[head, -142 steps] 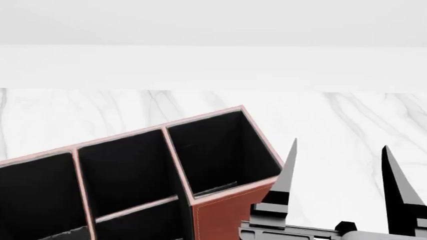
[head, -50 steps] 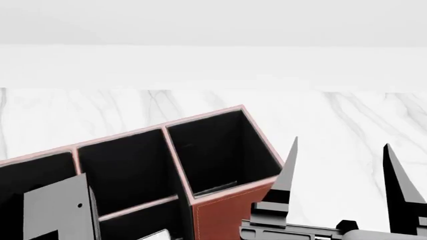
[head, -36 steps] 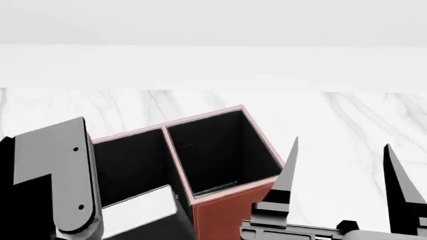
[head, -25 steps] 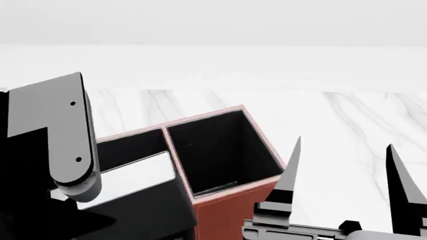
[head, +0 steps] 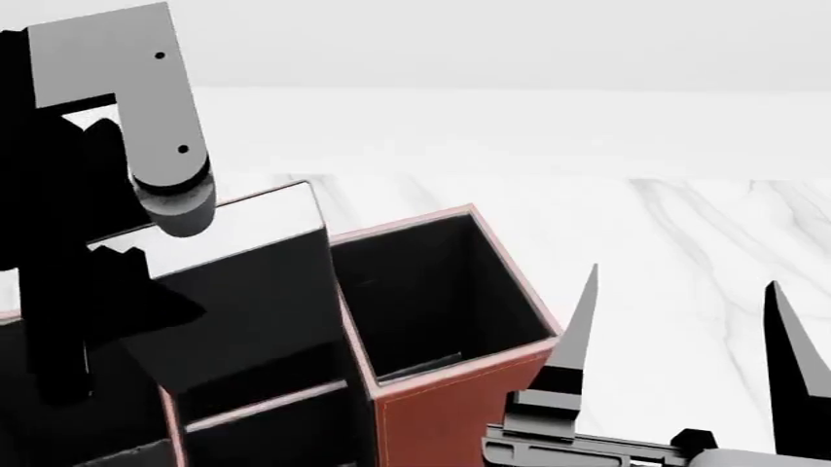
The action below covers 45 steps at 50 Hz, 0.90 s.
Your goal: Pick up the book and place it in the front compartment of the caddy.
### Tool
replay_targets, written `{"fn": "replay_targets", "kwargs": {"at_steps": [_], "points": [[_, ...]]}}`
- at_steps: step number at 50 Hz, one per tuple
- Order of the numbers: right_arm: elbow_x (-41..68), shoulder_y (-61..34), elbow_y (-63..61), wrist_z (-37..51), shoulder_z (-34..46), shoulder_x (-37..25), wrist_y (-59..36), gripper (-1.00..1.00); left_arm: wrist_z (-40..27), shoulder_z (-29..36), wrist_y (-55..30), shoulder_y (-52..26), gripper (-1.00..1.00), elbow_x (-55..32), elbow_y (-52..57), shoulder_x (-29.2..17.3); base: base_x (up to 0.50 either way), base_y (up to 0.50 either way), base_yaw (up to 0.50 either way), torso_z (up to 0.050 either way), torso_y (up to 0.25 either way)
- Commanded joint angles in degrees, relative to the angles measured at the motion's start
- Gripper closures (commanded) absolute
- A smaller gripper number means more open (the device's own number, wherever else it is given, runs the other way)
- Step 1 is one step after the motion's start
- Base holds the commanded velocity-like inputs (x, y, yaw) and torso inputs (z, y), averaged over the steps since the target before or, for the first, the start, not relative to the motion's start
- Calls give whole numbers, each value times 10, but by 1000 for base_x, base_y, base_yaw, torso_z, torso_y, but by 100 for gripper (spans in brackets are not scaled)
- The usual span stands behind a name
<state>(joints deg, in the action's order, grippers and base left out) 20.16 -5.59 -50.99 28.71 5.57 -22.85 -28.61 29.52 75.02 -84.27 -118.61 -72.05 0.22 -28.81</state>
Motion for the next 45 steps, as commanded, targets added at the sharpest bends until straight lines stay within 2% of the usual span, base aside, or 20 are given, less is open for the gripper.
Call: {"fn": "replay_targets", "kwargs": {"at_steps": [1,25,45], "points": [[6,1,0,3,-4,-3,2,-100,38,53,21,-14,100,62,-30,21,0,0,0,0,10],[12,3,3,8,-6,-8,7,-100,25,77,103,50,100,109,-67,35,0,0,0,0,1],[14,3,6,12,-6,-12,11,-100,30,113,126,79,100,143,-102,40,0,0,0,1,2]]}}
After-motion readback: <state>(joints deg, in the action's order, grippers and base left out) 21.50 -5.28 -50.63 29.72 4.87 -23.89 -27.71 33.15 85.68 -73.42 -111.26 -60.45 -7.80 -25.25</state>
